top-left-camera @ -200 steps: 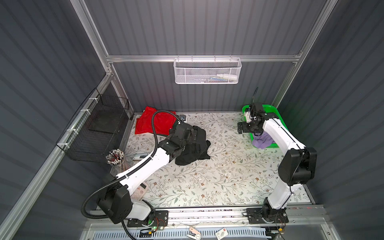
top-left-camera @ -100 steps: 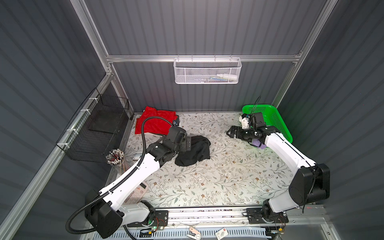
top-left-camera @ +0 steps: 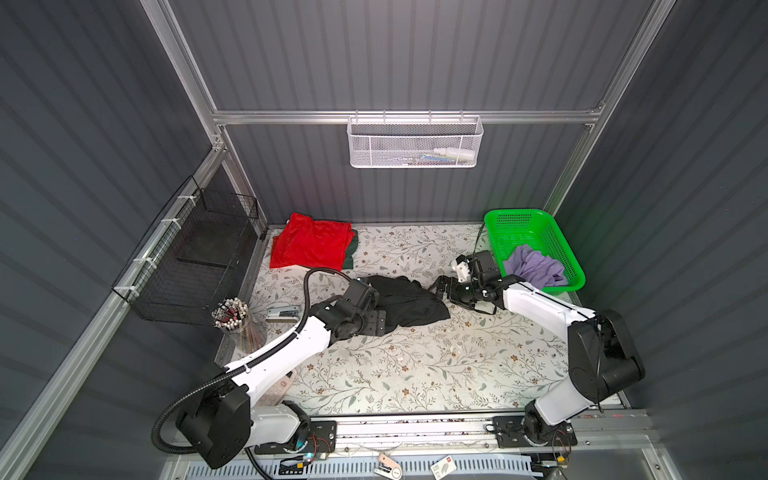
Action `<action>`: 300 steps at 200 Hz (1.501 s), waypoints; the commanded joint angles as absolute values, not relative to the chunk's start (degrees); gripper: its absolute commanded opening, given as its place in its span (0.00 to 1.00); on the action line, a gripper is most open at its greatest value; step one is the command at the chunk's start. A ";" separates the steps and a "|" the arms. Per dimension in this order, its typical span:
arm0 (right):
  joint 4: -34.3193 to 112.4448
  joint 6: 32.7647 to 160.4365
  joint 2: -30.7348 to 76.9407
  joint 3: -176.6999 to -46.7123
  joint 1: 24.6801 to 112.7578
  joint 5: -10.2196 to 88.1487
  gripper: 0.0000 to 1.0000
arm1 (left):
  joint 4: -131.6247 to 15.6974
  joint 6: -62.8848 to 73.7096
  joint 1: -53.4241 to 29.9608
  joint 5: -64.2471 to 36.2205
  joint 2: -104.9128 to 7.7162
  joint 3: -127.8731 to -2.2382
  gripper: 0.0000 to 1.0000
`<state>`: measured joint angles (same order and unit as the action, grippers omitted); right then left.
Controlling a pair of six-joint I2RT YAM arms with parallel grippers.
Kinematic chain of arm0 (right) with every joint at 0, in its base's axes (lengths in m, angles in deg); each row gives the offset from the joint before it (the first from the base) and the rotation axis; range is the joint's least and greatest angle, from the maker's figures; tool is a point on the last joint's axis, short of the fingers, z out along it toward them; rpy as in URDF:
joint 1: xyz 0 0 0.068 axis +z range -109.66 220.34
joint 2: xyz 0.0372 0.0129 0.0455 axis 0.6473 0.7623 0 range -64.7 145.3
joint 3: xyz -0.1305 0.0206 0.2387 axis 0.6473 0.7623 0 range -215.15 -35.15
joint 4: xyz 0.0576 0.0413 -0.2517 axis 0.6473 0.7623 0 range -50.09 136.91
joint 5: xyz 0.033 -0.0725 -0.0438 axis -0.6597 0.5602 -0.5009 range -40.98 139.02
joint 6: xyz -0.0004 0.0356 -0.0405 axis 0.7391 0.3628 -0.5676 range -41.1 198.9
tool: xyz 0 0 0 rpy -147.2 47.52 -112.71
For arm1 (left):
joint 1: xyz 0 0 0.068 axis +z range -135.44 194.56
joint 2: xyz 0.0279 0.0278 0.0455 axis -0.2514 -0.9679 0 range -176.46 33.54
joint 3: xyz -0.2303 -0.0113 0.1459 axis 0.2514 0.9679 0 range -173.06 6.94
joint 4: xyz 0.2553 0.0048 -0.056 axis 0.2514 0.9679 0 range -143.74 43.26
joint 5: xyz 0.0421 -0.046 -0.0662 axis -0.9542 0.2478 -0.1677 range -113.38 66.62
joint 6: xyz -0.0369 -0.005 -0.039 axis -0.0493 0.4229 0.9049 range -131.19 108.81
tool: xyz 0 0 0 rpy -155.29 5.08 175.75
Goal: Fold and stack the t-shirts
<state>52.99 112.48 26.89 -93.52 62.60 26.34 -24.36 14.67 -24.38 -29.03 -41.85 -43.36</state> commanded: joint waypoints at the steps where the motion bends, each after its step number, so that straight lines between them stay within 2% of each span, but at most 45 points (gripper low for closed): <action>1: 49.92 114.93 26.71 -93.27 63.05 26.48 0.99 | -29.70 15.70 -24.37 -25.32 -44.64 -42.29 0.86; 24: 49.85 115.41 26.73 -93.00 63.18 26.32 0.99 | -31.88 14.82 -24.38 -25.48 -48.89 -44.03 0.81; 69: 51.81 114.38 26.53 -94.01 63.10 27.43 0.99 | -34.63 12.30 -24.38 -27.23 -56.80 -47.92 0.78; 82: 53.04 113.89 26.60 -94.54 63.07 28.46 0.99 | -34.64 11.71 -24.38 -27.32 -59.25 -49.12 0.73; 99: 55.32 113.01 26.14 -94.79 63.18 33.72 0.99 | -33.90 10.45 -24.38 -26.75 -61.82 -50.93 0.43; 105: 55.87 112.69 25.72 -94.67 63.17 34.69 0.99 | -33.19 10.14 -24.38 -26.72 -62.40 -51.72 0.36; 121: 56.26 112.16 24.43 -93.73 63.14 36.30 0.99 | -30.37 9.57 -24.33 -27.94 -62.45 -53.94 0.07; 127: 56.18 112.12 23.90 -93.18 63.18 36.68 0.99 | -29.33 9.40 -24.38 -28.81 -61.76 -54.70 0.00; 186: 55.99 113.75 21.24 -90.16 64.86 43.68 0.99 | -20.34 7.01 -24.29 -39.86 -46.02 -63.08 0.00; 229: 56.27 112.77 25.36 -94.47 67.72 42.42 0.99 | -17.90 4.35 -24.29 -52.35 -35.78 -70.08 0.00; 254: 55.59 112.40 28.19 -96.75 70.36 41.92 0.99 | -17.78 2.25 -24.25 -54.27 -34.64 -73.14 0.00; 300: 51.17 113.34 31.71 -97.80 74.81 34.53 0.99 | -16.83 1.29 -24.29 -54.93 -36.58 -73.24 0.00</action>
<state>53.61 113.21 30.33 -96.43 72.89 39.19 -17.65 3.09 -24.38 -52.71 -35.56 -72.45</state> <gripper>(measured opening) 0.991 0.065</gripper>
